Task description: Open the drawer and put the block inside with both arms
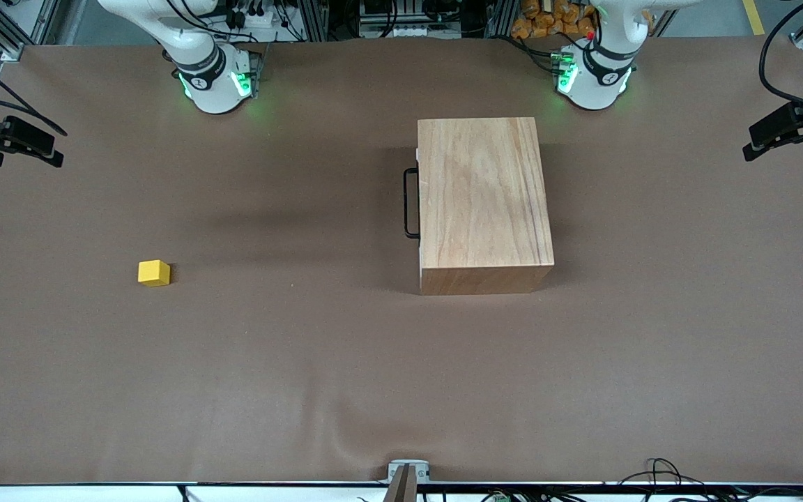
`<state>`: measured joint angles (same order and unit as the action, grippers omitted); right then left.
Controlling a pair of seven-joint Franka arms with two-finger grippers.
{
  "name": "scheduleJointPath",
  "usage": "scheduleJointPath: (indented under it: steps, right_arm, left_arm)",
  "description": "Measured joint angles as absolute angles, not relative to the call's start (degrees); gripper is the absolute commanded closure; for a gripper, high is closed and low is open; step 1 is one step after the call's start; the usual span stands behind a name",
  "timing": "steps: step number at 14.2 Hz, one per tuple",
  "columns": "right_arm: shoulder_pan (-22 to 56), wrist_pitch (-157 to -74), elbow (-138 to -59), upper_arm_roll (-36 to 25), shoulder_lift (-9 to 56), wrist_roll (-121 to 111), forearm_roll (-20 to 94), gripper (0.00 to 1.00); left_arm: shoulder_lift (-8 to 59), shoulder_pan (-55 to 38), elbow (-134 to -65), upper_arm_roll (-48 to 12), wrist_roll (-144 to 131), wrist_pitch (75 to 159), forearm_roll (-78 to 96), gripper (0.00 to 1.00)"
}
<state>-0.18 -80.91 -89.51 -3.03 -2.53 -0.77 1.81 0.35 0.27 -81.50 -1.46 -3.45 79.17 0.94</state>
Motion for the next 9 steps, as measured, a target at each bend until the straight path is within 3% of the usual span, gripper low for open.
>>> scheduleJointPath:
  steps: [9]
  right_arm:
    - [-0.12, -80.20, -89.52, -3.01, -2.54, -0.72, 1.82, 0.00]
  left_arm:
    - [0.35, 0.09, -81.50, -1.62, -3.45, 78.89, 1.81, 0.00]
